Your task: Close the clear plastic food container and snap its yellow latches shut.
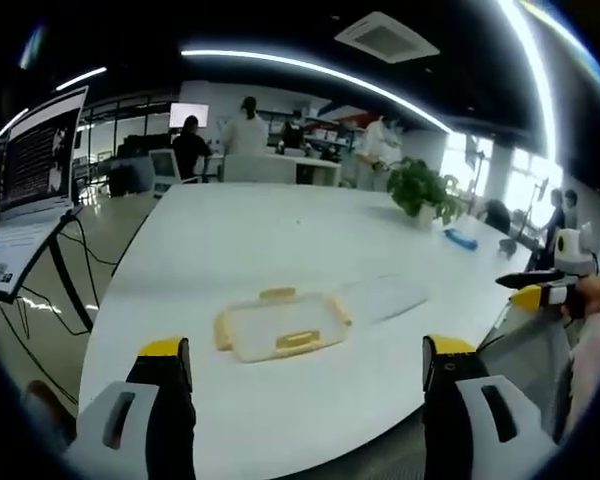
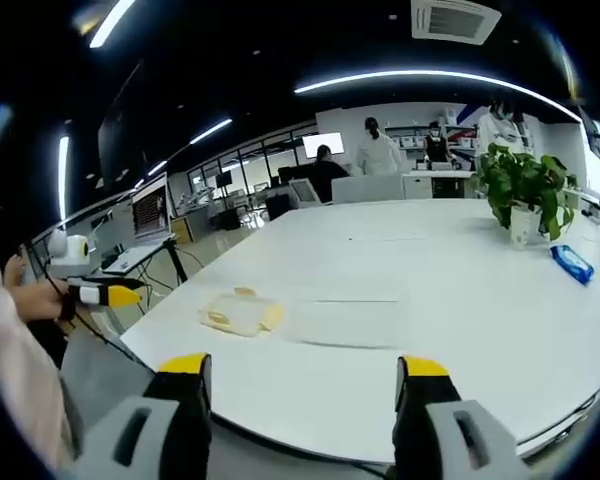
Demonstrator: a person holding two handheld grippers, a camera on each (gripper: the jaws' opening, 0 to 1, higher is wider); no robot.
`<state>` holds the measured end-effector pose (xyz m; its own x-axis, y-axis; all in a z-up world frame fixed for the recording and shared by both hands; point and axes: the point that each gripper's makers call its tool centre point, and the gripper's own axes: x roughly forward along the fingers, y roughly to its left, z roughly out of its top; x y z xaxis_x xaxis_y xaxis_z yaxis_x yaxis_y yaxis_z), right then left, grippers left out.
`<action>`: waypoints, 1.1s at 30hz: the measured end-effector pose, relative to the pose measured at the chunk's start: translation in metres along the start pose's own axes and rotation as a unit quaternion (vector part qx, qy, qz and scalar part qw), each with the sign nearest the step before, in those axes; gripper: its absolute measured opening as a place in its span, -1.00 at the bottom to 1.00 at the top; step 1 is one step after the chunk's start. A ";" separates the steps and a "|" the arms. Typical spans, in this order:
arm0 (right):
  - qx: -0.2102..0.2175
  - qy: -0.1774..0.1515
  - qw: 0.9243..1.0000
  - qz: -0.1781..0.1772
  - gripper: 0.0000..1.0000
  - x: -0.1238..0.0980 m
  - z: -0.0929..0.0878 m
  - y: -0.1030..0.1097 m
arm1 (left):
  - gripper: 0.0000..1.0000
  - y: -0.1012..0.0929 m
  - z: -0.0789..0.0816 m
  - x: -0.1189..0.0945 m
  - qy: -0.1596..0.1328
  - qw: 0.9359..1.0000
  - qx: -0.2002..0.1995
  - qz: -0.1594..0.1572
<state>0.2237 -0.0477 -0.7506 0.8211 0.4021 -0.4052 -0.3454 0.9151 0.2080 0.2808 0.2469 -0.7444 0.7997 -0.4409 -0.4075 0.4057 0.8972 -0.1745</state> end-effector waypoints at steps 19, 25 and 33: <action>0.001 0.006 1.000 -0.005 0.48 0.002 -0.001 -0.002 | 0.98 0.001 0.012 0.003 -0.029 1.000 0.003 0.000; 0.002 0.007 1.000 -0.004 0.48 0.003 -0.001 -0.002 | 0.98 0.002 0.010 0.004 -0.019 1.000 0.008 -0.001; 0.004 0.016 1.000 -0.003 0.49 0.004 -0.003 -0.002 | 0.98 0.003 0.008 0.004 -0.014 1.000 0.005 -0.001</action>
<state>0.2265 -0.0482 -0.7554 0.8080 0.3978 -0.4345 -0.3368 0.9171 0.2132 0.2889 0.2477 -0.7392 0.8109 -0.4434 -0.3820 0.4120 0.8960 -0.1656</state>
